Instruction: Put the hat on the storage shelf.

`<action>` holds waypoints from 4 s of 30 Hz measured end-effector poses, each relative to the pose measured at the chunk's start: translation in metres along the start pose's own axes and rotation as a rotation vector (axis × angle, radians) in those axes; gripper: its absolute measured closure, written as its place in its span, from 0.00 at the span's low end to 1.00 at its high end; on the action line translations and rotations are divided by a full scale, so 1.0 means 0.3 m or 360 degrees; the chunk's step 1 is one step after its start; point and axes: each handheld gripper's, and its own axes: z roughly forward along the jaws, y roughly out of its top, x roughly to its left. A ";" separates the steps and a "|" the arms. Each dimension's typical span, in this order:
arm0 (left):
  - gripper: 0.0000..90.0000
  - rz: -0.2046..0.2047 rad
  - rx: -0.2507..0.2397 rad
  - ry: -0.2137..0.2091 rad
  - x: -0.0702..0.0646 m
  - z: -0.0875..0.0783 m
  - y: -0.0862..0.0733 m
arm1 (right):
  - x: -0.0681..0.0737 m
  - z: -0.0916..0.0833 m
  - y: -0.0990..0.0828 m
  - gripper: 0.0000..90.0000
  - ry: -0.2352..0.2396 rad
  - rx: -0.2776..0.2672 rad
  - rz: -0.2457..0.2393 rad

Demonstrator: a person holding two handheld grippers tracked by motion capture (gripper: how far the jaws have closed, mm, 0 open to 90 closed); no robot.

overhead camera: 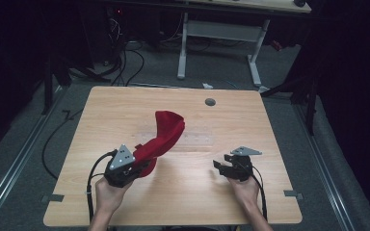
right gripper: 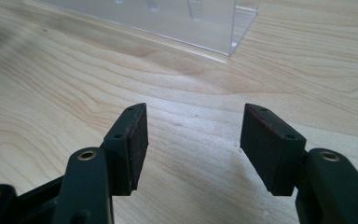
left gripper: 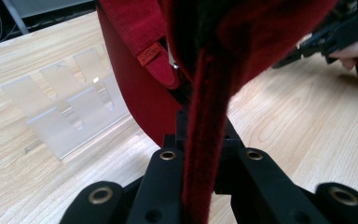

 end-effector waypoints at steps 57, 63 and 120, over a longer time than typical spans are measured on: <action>0.94 -0.0122 -0.0284 0.0130 0.172 0.109 0.250 | 0.020 0.052 -0.016 0.36 -0.0174 0.0072 -0.0110; 0.94 -0.0131 -0.0309 0.0140 0.195 0.142 0.254 | 0.020 0.052 -0.017 0.36 -0.0175 0.0072 -0.0110; 0.93 -0.0260 -0.0325 0.0289 0.302 0.256 0.147 | 0.021 0.052 -0.017 0.36 -0.0175 0.0073 -0.0109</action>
